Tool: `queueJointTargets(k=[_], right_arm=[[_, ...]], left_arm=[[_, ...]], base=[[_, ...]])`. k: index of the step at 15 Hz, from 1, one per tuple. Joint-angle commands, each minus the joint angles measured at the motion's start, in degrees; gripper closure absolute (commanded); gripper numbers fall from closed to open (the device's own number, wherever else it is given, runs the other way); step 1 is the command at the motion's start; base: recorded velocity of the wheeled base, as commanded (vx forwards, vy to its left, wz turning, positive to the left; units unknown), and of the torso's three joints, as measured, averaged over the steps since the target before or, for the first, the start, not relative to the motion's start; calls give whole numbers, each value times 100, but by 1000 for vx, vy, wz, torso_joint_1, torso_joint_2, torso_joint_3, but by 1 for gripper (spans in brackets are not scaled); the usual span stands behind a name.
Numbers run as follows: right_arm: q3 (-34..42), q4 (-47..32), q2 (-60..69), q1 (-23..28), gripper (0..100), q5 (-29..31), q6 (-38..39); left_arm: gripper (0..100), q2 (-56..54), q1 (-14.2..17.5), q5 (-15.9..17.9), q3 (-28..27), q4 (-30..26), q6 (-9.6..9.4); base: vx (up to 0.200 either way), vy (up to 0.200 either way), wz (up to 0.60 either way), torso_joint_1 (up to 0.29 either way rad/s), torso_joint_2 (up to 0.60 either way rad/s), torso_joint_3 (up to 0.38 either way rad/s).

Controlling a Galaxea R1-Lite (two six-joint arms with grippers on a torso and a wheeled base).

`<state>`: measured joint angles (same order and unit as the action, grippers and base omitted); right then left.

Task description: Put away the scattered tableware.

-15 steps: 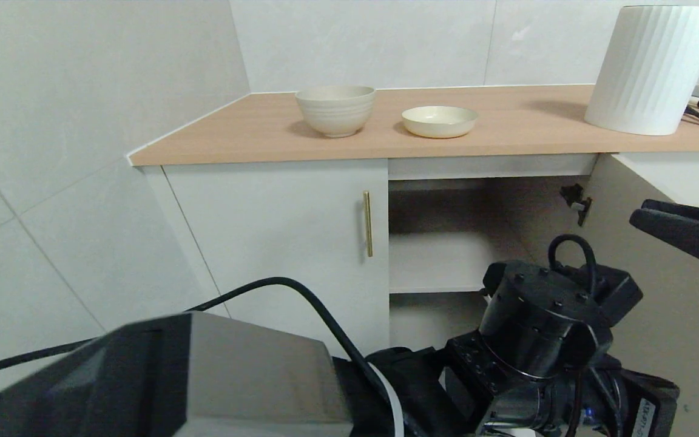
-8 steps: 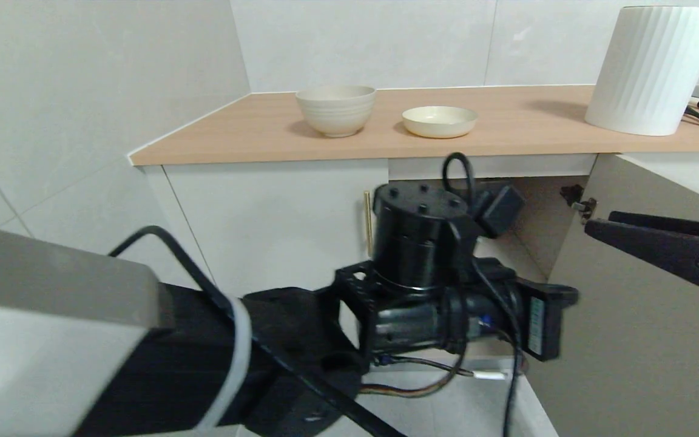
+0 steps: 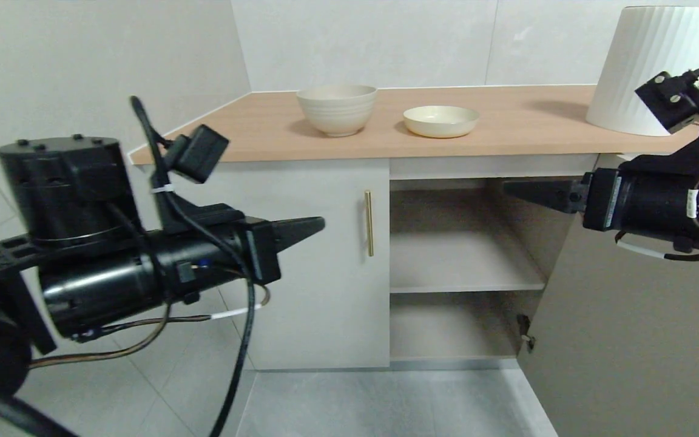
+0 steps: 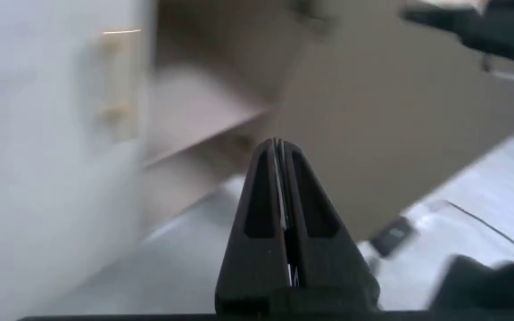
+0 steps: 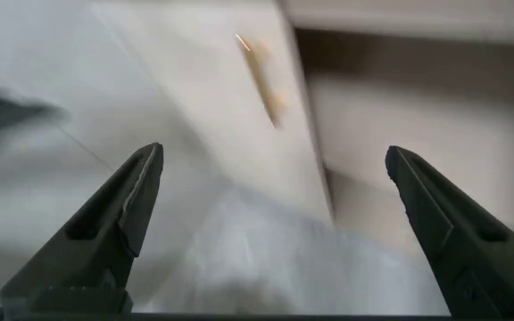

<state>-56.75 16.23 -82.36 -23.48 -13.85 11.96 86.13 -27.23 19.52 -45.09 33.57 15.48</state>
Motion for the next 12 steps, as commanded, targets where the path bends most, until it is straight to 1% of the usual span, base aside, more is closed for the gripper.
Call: queueJointTargets(k=[1,2,3,5,7,8,12], right_arm=[[-126,-348,-122,28,0,190,-9],[-135,-410,-78,28,0,260,-9],[-100,-418,-17,28,0,313,-9],[-91,-577,203,28,0,480,-1],[-100,-814,466,1,0,550,-9],[-117,-814,493,-8,0,559,-9],[-144,-814,502,-8,0,778,-18]], left_arm=[[100,-1072,790,-18,510,-343,-28],[100,-1212,1018,8,563,-474,-19],[100,-1256,1150,17,545,-554,-36],[100,-1335,1203,17,493,-606,-36],[100,-1458,1203,17,414,-879,-45],[0,-1502,1203,17,299,-1063,-45],[0,-1502,1203,-1,71,-1125,-45]], base=[[0,0,0,0,0,0],[0,0,0,0,0,0],[0,0,0,0,0,0],[0,0,0,0,0,0],[0,0,0,0,0,0],[0,0,0,0,0,0],[0,0,0,0,0,0]])
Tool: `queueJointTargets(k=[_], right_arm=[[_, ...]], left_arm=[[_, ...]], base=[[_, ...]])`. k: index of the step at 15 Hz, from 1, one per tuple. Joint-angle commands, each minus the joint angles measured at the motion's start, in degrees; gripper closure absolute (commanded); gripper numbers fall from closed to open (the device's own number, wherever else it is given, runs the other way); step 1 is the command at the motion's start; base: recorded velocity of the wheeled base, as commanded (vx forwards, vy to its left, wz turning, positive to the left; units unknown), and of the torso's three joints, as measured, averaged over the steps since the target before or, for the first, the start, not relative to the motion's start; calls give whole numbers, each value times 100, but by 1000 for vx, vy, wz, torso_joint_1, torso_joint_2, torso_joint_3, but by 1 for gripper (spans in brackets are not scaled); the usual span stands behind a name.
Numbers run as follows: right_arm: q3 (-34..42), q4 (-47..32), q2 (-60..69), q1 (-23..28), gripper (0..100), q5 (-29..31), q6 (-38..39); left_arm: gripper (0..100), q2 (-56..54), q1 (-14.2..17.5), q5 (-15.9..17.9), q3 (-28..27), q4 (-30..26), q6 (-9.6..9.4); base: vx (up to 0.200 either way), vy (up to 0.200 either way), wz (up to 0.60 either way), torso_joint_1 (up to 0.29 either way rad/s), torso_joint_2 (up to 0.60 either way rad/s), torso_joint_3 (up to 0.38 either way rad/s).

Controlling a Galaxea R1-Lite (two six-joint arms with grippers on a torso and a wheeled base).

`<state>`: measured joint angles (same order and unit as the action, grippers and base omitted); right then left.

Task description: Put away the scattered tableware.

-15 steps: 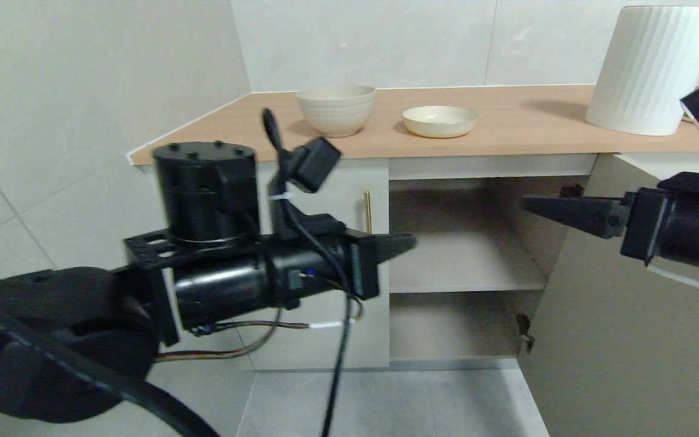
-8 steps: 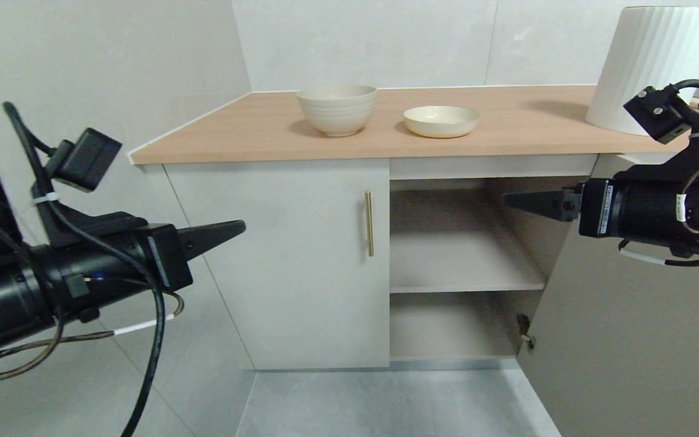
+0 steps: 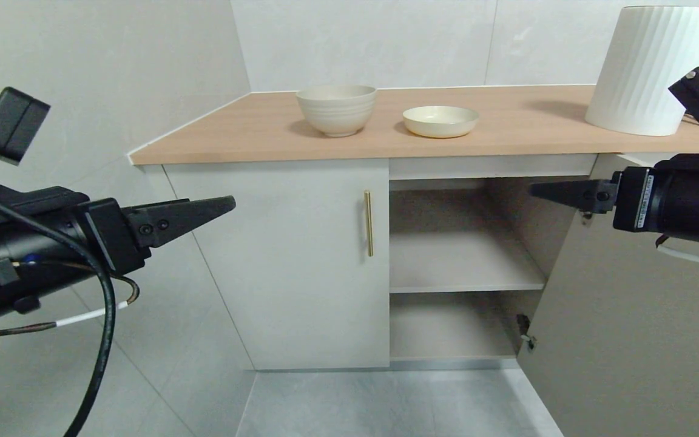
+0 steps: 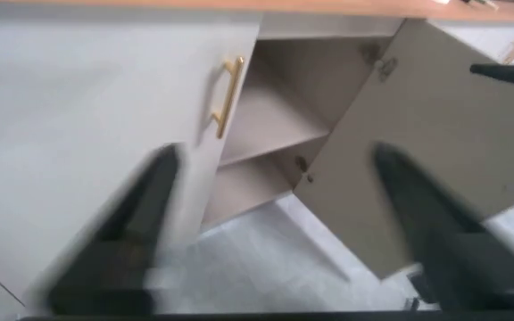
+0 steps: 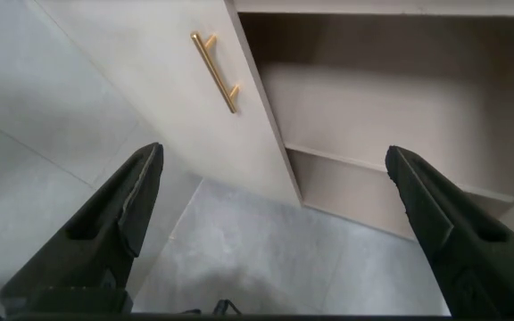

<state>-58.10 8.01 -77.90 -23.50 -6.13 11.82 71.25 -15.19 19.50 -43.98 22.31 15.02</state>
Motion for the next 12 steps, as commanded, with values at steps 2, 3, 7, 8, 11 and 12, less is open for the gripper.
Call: queueJointTargets(k=[2,3,7,8,11,12], right_arm=[[-8,8,99,-5,0,7,-5],[-8,-1,99,-5,0,7,-5],[-8,8,108,4,0,-2,-5],[0,8,108,4,0,-2,-5],[0,8,108,4,0,7,-5],[0,8,117,4,0,7,-5]], left_arm=[[0,-33,-10,1,-75,10,1],[0,-24,-10,1,-84,10,1],[0,-59,-37,1,-84,-7,1],[0,-121,-37,36,-84,-34,1],[0,-164,-72,62,-93,-104,1],[0,-173,-72,62,-128,-209,1]], base=[[0,0,0,0,0,0],[0,0,0,0,0,0],[0,0,0,0,0,0],[0,0,0,0,0,0],[67,0,0,-1,-1,-1],[200,0,0,-2,2,2]])
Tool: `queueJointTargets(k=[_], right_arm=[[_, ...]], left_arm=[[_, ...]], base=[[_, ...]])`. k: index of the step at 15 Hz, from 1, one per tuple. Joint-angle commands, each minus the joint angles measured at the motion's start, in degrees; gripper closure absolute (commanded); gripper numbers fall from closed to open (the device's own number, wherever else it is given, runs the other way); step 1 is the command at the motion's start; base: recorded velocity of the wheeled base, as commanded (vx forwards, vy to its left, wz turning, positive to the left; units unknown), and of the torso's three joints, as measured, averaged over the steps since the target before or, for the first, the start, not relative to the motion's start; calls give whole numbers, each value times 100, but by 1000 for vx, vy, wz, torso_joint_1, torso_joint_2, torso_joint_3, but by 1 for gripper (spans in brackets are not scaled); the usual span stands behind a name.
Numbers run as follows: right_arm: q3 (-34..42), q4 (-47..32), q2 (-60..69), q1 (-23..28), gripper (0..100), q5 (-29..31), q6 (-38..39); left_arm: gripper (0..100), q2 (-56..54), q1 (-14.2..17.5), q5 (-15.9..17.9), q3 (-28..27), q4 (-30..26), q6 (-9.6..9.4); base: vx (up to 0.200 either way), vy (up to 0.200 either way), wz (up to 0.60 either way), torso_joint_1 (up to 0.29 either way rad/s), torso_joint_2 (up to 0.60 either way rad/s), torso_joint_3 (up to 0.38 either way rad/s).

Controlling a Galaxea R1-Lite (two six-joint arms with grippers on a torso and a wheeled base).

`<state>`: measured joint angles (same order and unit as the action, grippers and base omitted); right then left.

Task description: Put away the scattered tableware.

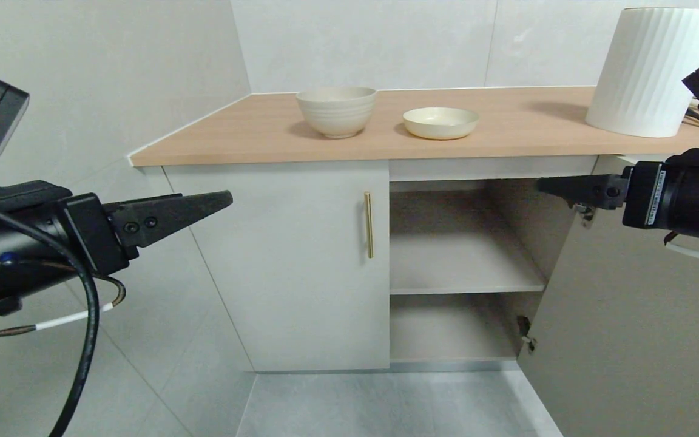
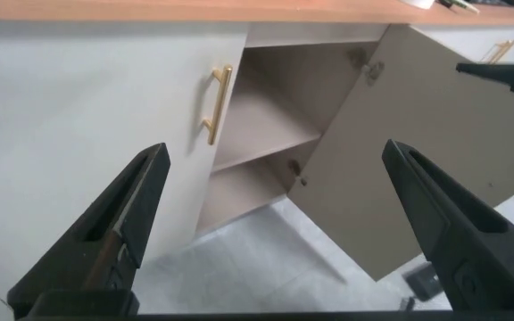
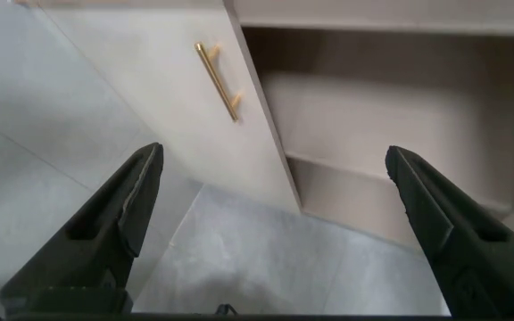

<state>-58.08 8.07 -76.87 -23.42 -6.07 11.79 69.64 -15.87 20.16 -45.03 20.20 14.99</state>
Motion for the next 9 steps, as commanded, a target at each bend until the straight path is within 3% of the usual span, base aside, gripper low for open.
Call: queueJointTargets(k=[1,7,9], right_arm=[[-2,2,15,-5,0,1,-1],[191,19,463,-172,0,-114,-10],[411,116,551,-172,0,-272,-405]], left_arm=[[0,-12,-4,5,-23,-34,3],[0,-30,-39,14,-50,-60,12],[0,-74,-118,5,-50,-51,21]], base=[[200,0,0,-7,2,12],[200,0,0,2,2,0],[0,0,0,0,0,0]])
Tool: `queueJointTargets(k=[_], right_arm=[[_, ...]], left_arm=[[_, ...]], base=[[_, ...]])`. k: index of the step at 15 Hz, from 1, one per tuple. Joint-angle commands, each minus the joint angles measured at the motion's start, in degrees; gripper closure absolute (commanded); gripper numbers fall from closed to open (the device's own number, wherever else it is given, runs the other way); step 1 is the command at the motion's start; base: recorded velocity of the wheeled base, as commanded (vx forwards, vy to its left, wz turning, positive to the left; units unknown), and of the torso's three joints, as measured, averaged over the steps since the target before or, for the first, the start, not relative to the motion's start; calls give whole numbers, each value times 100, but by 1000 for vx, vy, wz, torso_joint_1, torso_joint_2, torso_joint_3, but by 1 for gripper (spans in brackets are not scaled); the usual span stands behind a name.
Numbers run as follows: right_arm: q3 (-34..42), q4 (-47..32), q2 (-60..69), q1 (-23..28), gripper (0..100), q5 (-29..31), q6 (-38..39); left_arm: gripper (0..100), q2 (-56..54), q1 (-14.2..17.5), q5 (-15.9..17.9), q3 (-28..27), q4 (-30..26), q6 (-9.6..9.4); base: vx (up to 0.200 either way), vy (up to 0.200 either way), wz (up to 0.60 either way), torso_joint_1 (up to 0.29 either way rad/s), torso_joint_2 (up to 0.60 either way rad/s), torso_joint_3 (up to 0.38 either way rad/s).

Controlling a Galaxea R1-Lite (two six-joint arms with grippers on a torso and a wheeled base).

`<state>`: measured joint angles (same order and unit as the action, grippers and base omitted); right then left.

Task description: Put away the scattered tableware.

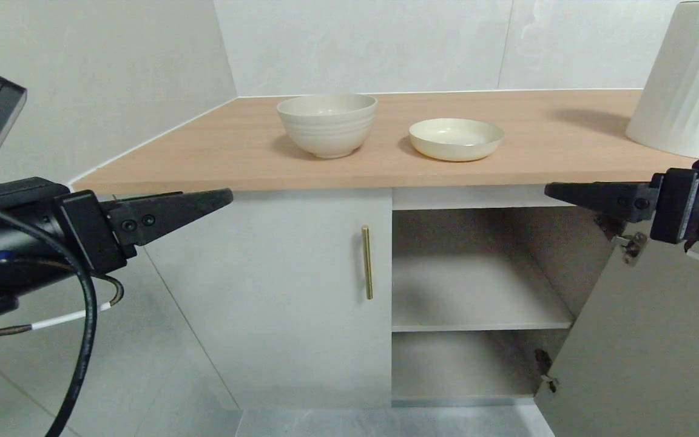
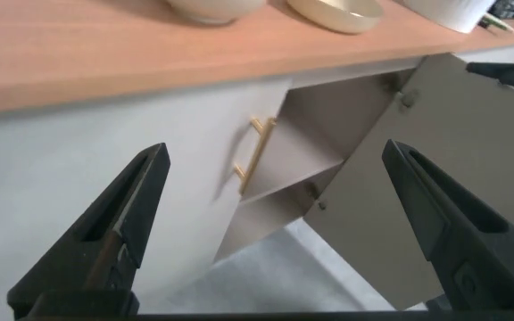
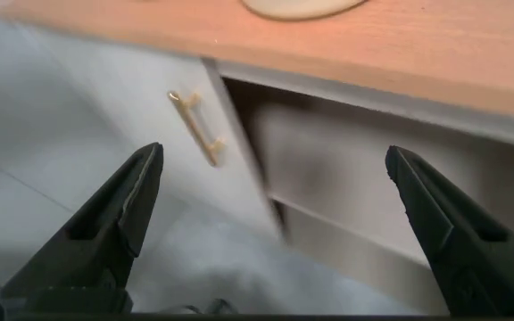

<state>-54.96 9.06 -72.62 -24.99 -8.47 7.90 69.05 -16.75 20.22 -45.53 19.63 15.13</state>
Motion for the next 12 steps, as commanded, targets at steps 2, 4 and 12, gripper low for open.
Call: queueJointTargets(k=[2,4,12], right_arm=[[275,149,169,-15,0,-23,-368],[433,518,160,-15,0,-32,-368],[503,711,196,21,0,-32,-386]], left_arm=[[0,-49,-30,-1,-8,15,8],[0,-49,-30,-1,-8,15,16],[0,-5,-30,-1,-8,6,43]], base=[[0,0,0,0,0,0],[0,0,0,0,0,0],[0,0,0,32,-104,-127]])
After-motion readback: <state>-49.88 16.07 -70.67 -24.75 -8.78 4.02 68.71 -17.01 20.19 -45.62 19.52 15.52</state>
